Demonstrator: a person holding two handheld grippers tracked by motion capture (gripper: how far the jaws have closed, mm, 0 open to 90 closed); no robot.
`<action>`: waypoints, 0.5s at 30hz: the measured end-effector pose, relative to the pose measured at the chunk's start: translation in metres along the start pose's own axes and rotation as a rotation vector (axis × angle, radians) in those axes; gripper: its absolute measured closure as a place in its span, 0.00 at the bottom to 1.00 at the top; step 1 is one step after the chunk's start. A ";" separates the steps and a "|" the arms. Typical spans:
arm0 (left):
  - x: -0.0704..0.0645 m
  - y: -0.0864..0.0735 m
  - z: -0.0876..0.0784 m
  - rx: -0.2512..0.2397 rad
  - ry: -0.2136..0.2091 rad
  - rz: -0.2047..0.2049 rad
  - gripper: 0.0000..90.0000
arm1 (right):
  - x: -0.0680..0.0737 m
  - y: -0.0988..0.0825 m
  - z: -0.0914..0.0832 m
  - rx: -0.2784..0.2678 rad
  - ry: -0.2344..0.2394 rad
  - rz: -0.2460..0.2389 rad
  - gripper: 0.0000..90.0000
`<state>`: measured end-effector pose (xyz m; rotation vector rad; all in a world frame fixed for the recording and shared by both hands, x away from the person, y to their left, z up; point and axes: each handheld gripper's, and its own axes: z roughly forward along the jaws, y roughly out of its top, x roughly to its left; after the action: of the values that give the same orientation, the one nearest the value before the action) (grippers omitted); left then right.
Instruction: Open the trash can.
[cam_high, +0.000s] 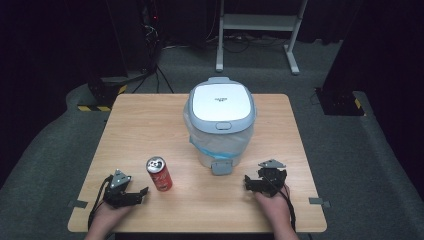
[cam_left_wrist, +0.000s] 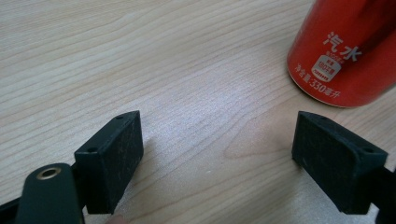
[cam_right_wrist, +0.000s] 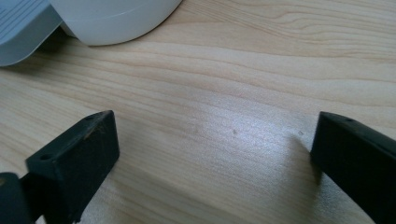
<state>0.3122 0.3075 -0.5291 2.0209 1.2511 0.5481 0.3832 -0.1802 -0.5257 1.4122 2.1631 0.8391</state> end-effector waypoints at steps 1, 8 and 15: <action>0.000 0.000 0.000 0.000 0.000 0.000 0.18 | 0.000 0.000 -0.002 -0.003 -0.005 0.012 0.09; 0.000 0.000 0.000 -0.001 0.000 0.001 0.18 | 0.003 0.003 -0.019 -0.073 0.004 0.018 0.17; 0.000 0.000 0.000 0.000 -0.001 0.004 0.19 | 0.022 0.009 -0.026 -0.094 0.041 -0.022 0.24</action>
<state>0.3121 0.3077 -0.5289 2.0239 1.2469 0.5495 0.3642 -0.1643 -0.5012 1.3333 2.1356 0.9565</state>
